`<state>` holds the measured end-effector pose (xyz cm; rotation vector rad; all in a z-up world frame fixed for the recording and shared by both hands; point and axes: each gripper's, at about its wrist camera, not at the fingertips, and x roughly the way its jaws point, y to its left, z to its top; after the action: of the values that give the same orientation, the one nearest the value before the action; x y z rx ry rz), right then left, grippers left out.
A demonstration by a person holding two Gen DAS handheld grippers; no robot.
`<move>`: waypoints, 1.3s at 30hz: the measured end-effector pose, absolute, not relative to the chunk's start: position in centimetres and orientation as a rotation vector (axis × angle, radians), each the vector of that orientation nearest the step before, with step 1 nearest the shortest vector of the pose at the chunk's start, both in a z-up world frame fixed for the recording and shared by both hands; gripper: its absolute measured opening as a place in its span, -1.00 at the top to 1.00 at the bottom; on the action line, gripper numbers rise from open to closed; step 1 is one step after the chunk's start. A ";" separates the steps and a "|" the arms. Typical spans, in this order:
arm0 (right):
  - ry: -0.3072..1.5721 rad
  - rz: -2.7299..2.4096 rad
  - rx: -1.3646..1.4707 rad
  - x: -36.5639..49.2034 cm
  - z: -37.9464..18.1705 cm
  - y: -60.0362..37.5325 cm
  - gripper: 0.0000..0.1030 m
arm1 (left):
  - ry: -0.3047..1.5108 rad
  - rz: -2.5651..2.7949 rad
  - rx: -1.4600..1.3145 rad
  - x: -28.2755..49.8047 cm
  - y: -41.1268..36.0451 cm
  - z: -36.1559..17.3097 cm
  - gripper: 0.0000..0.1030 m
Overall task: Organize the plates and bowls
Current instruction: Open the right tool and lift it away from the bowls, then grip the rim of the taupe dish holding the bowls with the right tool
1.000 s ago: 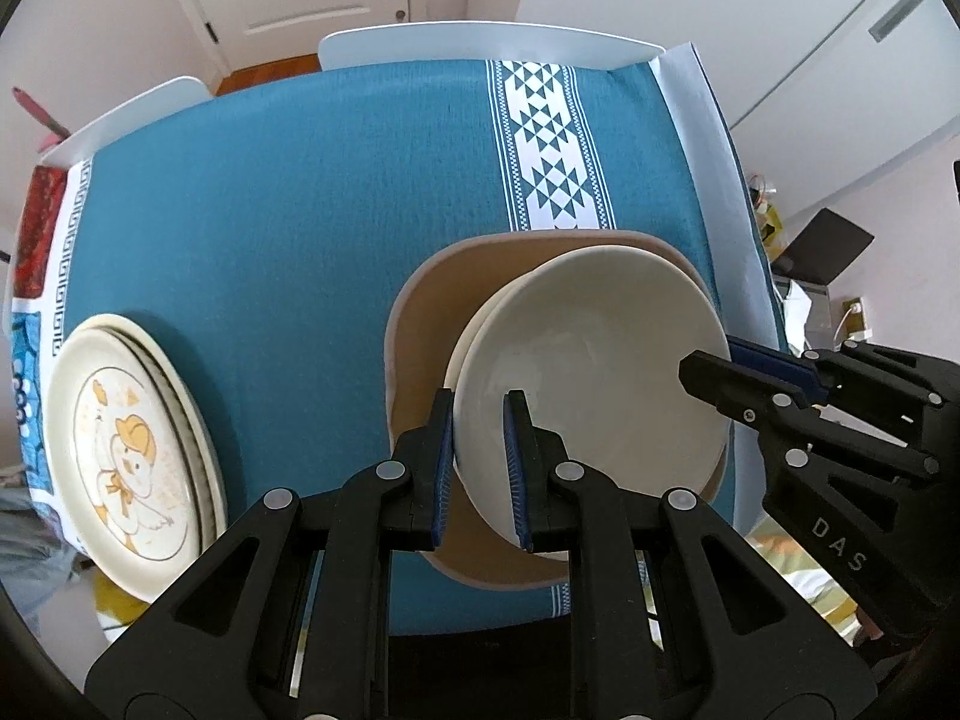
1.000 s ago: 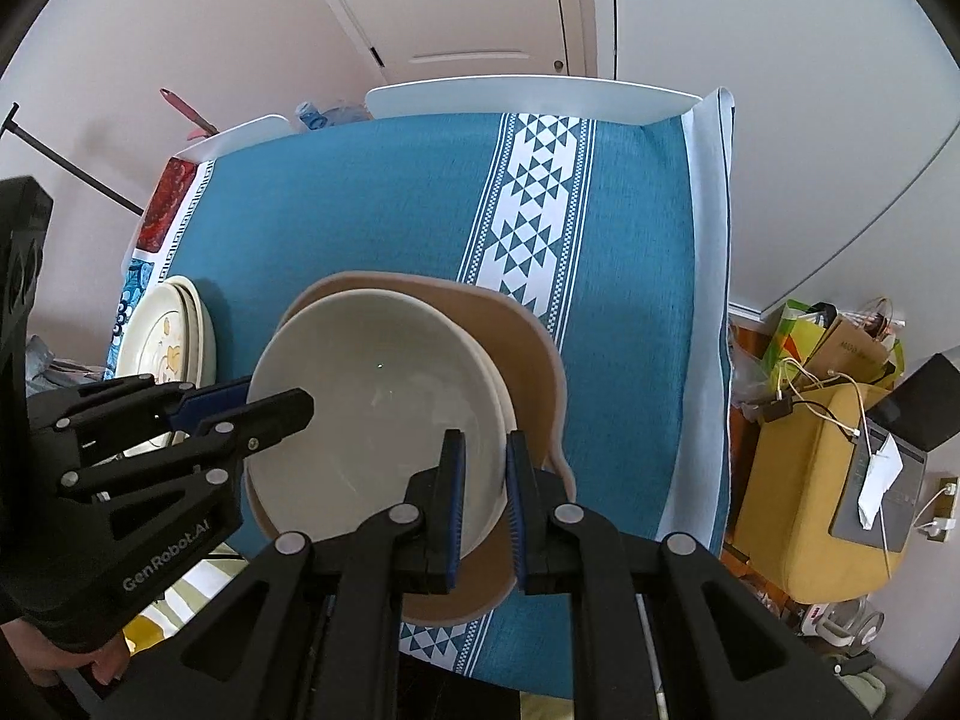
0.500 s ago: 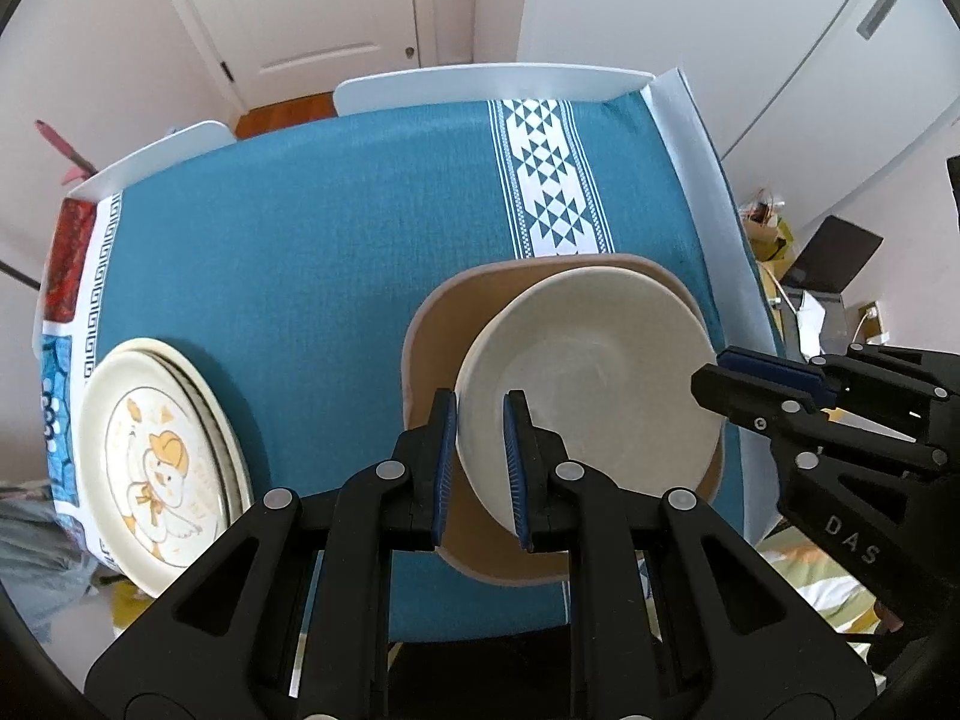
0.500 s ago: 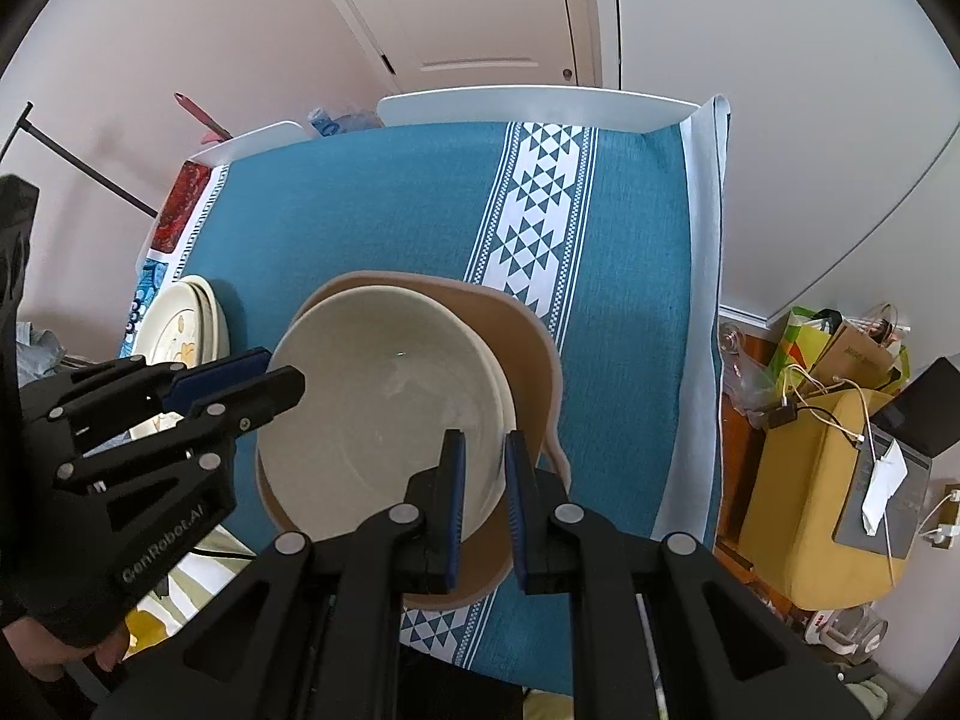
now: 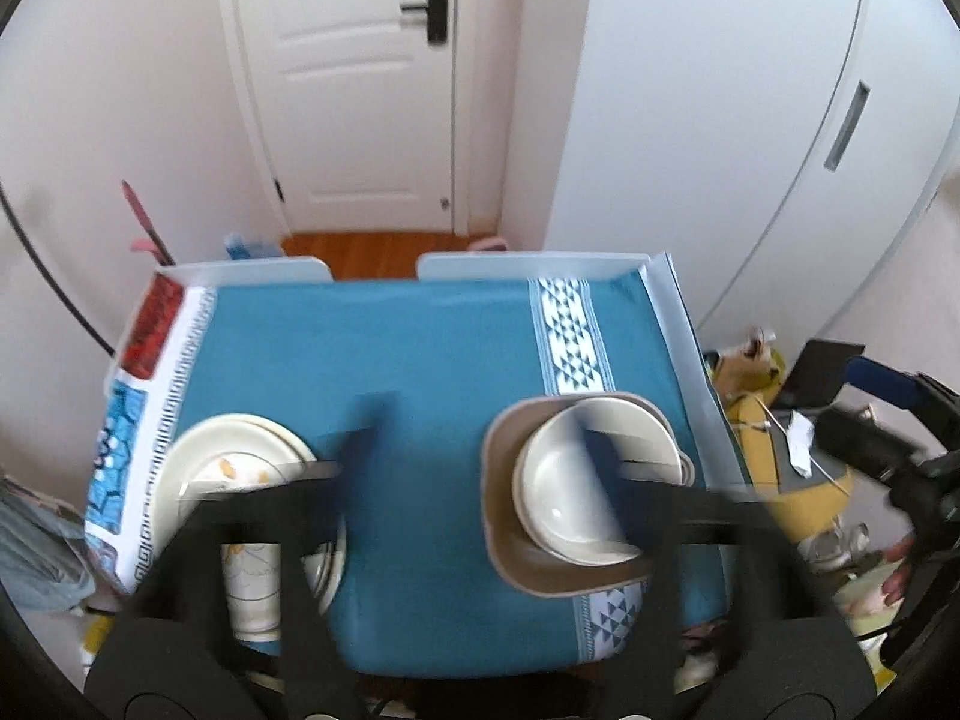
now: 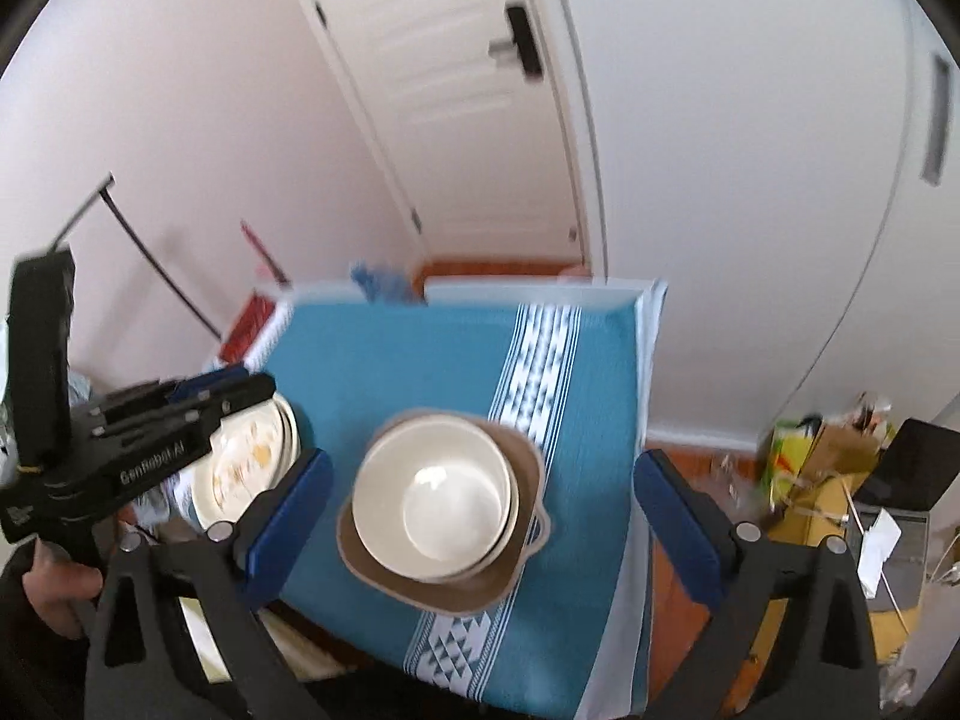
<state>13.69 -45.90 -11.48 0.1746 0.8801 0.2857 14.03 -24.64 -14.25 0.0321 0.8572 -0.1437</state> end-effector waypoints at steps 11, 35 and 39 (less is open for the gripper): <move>0.870 0.106 0.095 11.5 -11.6 -44.9 -0.99 | 0.835 -0.192 0.128 11.3 -22.7 -15.6 -0.99; 1.341 0.184 -0.148 16.0 -26.0 -41.9 -0.27 | 1.130 -0.426 0.229 15.7 -25.0 -28.6 -0.77; 1.366 0.214 -0.178 16.5 -26.7 -41.8 -0.25 | 1.165 -0.434 0.211 16.4 -24.8 -28.9 -0.68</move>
<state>16.53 -41.76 -26.66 -0.1782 1.3662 0.2136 16.43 -24.77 -28.89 0.2110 1.1648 -0.4339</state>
